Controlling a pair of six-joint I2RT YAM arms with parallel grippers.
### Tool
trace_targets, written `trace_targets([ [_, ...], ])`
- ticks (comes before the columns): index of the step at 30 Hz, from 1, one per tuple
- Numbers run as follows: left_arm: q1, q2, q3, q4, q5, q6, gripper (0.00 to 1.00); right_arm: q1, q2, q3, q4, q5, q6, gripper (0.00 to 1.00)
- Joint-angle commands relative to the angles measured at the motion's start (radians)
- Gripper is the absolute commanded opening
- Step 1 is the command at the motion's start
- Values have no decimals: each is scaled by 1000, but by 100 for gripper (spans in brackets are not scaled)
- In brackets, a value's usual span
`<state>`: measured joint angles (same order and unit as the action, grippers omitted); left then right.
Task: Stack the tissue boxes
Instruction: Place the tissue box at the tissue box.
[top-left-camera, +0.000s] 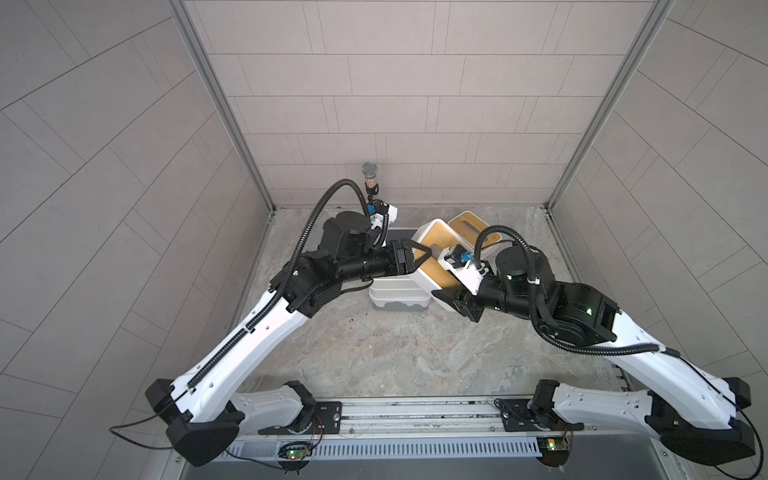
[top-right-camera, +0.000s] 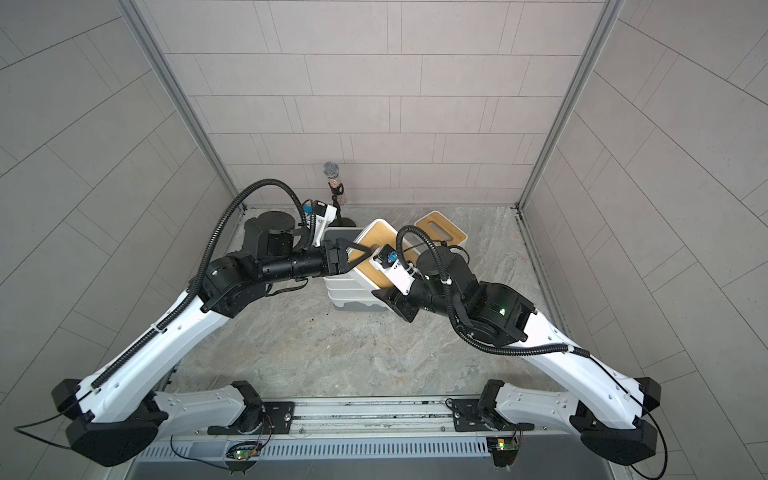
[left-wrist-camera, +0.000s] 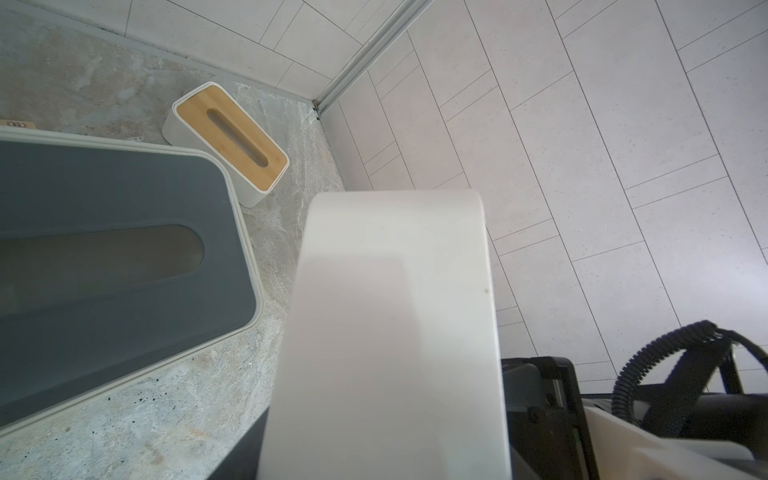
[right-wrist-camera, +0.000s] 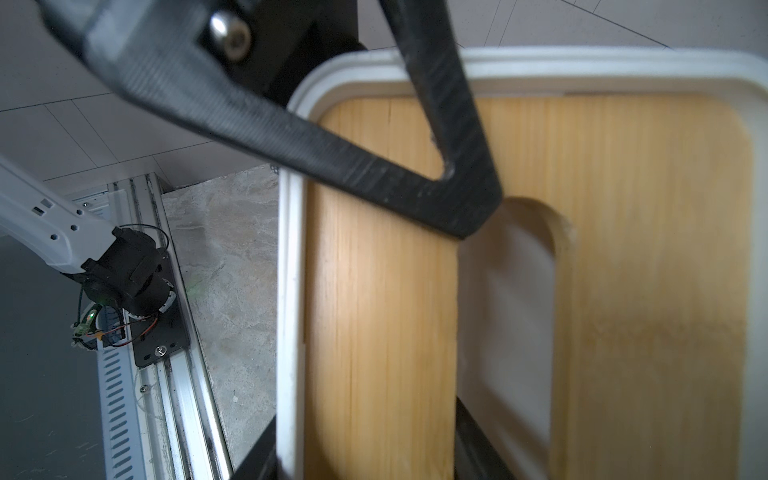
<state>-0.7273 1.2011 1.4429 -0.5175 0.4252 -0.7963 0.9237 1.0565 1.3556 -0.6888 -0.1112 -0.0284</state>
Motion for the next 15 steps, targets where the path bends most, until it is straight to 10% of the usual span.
trace_targets([
  [1,-4,-42,-14,95,-9,-7,39,3,-10,30,8,-25,-17,51],
  [15,56,-106,-65,248,-54,-130,33,3,-24,116,-2,-4,198,86],
])
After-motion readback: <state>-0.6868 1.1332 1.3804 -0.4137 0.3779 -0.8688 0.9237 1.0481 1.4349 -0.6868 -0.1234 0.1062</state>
